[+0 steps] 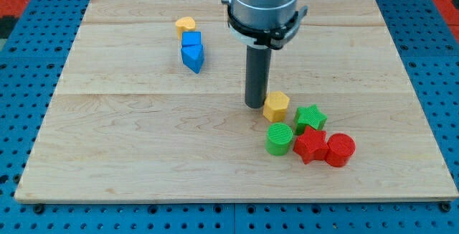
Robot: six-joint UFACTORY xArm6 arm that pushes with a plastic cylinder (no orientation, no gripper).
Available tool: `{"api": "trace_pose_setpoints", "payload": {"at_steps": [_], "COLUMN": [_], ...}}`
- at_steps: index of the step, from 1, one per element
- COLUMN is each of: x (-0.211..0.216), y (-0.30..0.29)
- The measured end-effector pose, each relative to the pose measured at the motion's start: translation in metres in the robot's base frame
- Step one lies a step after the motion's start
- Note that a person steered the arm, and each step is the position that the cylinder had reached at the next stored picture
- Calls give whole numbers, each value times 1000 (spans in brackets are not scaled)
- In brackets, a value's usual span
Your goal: Slide the blue cube and blue triangle closer to the group of blocks
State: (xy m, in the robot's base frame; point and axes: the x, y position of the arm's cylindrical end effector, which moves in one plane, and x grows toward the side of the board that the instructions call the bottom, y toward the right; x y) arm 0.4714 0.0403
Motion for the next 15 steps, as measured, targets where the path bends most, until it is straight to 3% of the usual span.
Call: {"api": "trace_pose_setpoints", "payload": {"at_steps": [1, 2, 3, 4, 5, 6, 9, 10, 11, 12, 13, 15], "x": [21, -12, -80, -183, -269, -271, -141, -118, -141, -206, -159, -69], "y": [27, 18, 16, 46, -34, -118, -111, -98, -124, -169, -217, -123]}}
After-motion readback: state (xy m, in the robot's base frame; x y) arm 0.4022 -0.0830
